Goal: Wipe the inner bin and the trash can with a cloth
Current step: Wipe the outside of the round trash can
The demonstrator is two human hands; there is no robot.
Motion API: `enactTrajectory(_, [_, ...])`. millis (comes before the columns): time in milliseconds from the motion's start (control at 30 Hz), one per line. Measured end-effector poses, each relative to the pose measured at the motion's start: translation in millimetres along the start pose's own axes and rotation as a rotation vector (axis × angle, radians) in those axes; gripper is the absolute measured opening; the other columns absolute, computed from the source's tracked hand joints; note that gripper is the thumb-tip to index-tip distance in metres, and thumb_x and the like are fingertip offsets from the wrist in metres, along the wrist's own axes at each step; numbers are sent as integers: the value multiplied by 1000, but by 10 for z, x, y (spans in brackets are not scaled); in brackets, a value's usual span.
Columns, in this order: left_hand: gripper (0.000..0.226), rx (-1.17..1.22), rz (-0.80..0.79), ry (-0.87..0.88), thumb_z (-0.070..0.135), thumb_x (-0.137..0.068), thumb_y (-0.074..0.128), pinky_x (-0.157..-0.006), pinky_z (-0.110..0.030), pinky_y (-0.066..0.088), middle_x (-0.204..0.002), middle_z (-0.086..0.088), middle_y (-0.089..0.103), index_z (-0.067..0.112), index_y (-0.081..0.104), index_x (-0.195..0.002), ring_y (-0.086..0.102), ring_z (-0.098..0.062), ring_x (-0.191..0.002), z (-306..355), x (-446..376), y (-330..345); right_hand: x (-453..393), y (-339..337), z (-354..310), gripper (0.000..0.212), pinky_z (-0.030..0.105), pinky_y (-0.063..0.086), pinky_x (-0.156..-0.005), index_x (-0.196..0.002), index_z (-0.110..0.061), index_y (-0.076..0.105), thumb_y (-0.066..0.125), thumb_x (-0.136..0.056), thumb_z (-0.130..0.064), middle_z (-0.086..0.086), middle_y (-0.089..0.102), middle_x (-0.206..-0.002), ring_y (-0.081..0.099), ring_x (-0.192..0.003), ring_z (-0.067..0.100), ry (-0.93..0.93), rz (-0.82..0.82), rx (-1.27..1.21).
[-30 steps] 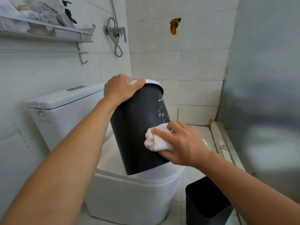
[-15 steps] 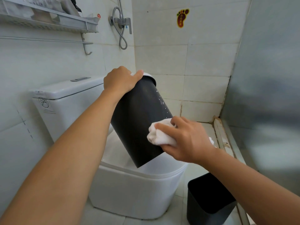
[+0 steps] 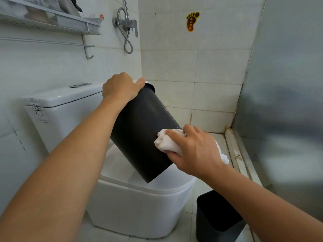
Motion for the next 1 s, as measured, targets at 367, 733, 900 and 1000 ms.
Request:
enactTrajectory(367, [67,79,14,171,70,-93,46,-55,-34,31,-59,-3,48,14,39,-58,45,-26,-57,373,131,-77,88,-36,-85,47,32,43,-59,-128,-33,67,67,-86,-52,1,55,-90,52,-74,23,-201,-11,-52])
enactTrajectory(733, [70,312,-72,430,80,-74,46,-55,-36,20,-51,2,18,18,20,-55,21,-20,-53,676,289,-112,-204,-263,371,50,28,39,-56,-130,-36,70,62,-86,-59,2,57,-92,57,-72,24,65,190,-128])
enactTrajectory(900, [70,386,-101,436,78,-74,49,-56,-35,18,-50,3,15,19,18,-54,18,-18,-53,627,286,-112,-271,-308,457,47,30,43,-54,-127,-37,70,62,-85,-57,-1,56,-89,57,-70,24,161,191,-156])
enactTrajectory(1000, [69,378,-112,379,76,-77,51,-57,-36,18,-48,3,15,19,17,-56,18,-18,-54,576,242,-91,-155,-255,303,51,30,42,-52,-128,-37,69,62,-80,-55,0,56,-89,59,-72,28,5,118,-124])
Point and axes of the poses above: each hand's wrist, its own x-axis away from the middle knuckle, its own y-axis out of the palm, z = x × y, the point moved 8 cm from there along -x, towards the middle knuckle
